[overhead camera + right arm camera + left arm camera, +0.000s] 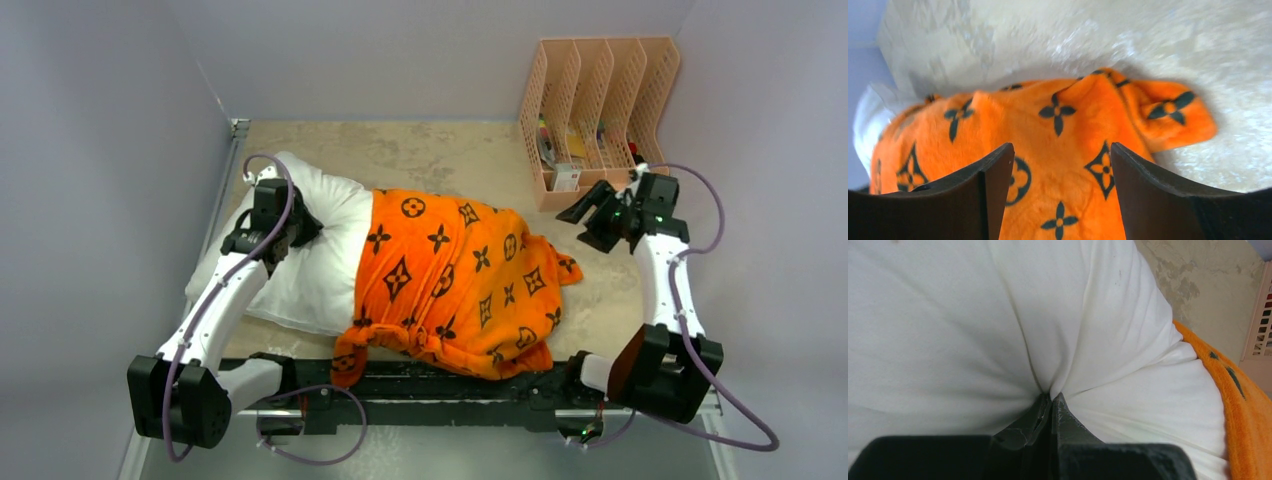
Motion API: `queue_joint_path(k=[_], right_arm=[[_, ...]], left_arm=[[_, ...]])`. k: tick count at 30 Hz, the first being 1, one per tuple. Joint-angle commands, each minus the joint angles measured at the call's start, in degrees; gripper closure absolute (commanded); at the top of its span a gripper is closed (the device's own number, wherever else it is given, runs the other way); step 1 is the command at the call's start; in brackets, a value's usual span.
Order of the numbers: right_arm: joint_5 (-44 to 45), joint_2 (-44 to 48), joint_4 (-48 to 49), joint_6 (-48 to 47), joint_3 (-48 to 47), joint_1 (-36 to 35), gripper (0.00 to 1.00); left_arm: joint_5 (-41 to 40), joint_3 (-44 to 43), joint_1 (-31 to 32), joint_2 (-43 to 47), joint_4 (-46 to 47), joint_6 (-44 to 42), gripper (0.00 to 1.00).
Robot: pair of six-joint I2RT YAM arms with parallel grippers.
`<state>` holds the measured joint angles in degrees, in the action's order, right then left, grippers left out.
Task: Remove the pillowcase from the pillow
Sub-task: Remove the pillow from the pillowcase.
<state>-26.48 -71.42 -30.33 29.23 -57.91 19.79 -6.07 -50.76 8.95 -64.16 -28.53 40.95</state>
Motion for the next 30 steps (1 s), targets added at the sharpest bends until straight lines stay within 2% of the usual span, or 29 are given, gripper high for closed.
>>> queue_joint_path(k=[1, 3, 5, 7, 11, 13, 15, 19, 22, 25, 27, 30], right_arm=[[4.68, 6.36, -0.10, -4.00, 1.62, -8.85, 0.26], [4.05, 12.30, 3.02, -5.40, 4.34, -13.20, 0.20], [1.01, 18.80, 8.53, -5.87, 8.57, -18.32, 0.20], [-1.10, 22.93, 12.77, -5.82, 11.91, -26.88, 0.20], [8.04, 26.63, 19.03, -4.51, 15.28, -46.13, 0.22], [10.56, 25.93, 21.32, -5.71, 14.49, -54.61, 0.22], [9.08, 22.61, 22.87, -8.98, 12.20, -62.29, 0.24], [16.02, 20.85, 30.82, -17.40, 13.26, -78.06, 0.23], [16.61, 18.78, 33.54, -26.06, 16.02, -84.36, 0.22], [12.60, 19.04, 35.79, -33.46, 20.98, -85.88, 0.20], [14.51, 21.21, 37.14, -35.92, 23.05, -86.51, 0.17], [12.01, 23.95, 32.56, -42.01, 22.66, -87.07, 0.17]], left_arm=[[-5.56, 2.71, -2.01, -0.90, -12.71, -3.99, 1.00], [-5.64, 2.73, -2.01, -1.01, -12.52, -3.99, 1.00], [-5.43, 2.65, -2.01, -1.52, -12.36, -4.10, 1.00], [-5.09, 2.60, -2.03, -2.19, -12.11, -4.33, 1.00], [-4.92, 2.63, -2.01, -2.32, -12.00, -4.39, 1.00], [-4.73, 2.70, -2.01, -2.05, -11.92, -4.45, 1.00], [-4.42, 2.61, -2.01, -2.03, -11.97, -4.55, 1.00], [-4.71, 2.75, -2.01, -2.05, -11.99, -4.45, 1.00], [-4.83, 2.65, -2.01, -2.25, -12.06, -4.44, 1.00], [-4.59, 2.66, -2.01, -2.28, -12.18, -4.47, 1.00], [-4.49, 2.62, -2.01, -2.28, -12.07, -4.52, 1.00], [-4.56, 2.77, -2.01, -2.44, -12.07, -4.46, 1.00]])
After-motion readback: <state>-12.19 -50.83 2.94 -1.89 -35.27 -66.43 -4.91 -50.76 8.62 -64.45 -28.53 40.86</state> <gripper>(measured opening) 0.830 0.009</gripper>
